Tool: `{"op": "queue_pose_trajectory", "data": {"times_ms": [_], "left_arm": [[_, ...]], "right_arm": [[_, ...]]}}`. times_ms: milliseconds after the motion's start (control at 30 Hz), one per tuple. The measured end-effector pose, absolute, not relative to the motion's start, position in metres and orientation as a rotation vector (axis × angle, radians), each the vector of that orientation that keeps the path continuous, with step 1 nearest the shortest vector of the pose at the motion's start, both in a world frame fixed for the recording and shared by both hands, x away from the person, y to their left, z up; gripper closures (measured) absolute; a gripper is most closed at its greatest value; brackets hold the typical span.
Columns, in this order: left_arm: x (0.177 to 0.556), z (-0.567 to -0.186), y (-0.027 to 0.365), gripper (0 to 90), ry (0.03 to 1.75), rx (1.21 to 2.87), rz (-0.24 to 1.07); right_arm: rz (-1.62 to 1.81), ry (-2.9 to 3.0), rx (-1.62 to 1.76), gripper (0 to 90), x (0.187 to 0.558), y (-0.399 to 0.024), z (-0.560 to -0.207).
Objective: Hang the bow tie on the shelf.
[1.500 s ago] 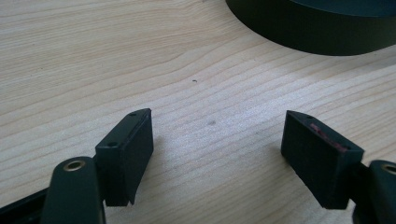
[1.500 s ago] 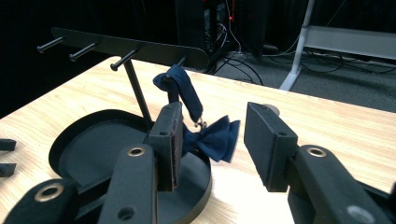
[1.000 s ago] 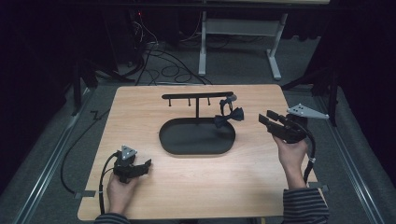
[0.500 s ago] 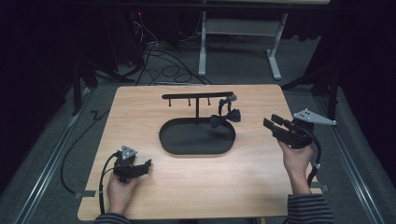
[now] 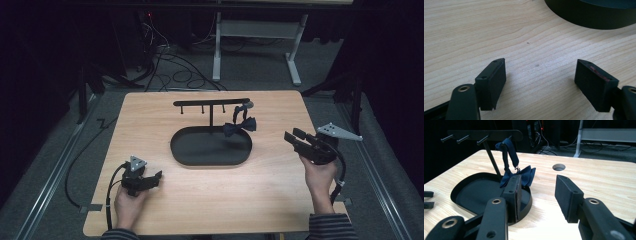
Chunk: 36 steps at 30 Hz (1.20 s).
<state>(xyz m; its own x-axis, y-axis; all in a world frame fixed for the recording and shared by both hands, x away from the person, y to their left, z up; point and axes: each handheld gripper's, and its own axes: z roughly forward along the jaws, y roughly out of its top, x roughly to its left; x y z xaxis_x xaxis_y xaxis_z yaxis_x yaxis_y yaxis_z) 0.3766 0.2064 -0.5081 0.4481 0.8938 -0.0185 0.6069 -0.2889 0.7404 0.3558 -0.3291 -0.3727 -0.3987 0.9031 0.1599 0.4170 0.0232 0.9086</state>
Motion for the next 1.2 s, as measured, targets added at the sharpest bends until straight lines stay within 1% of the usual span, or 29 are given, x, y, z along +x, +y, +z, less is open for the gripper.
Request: {"op": "queue_pose_trajectory", "data": {"times_ms": [1200], "left_arm": [[0.377,-0.508,0.206,25.7,1.254,2.01,0.531]], "right_arm": [[1.366,1.868,1.398,58.1,0.34,-0.327,-0.406]]}}
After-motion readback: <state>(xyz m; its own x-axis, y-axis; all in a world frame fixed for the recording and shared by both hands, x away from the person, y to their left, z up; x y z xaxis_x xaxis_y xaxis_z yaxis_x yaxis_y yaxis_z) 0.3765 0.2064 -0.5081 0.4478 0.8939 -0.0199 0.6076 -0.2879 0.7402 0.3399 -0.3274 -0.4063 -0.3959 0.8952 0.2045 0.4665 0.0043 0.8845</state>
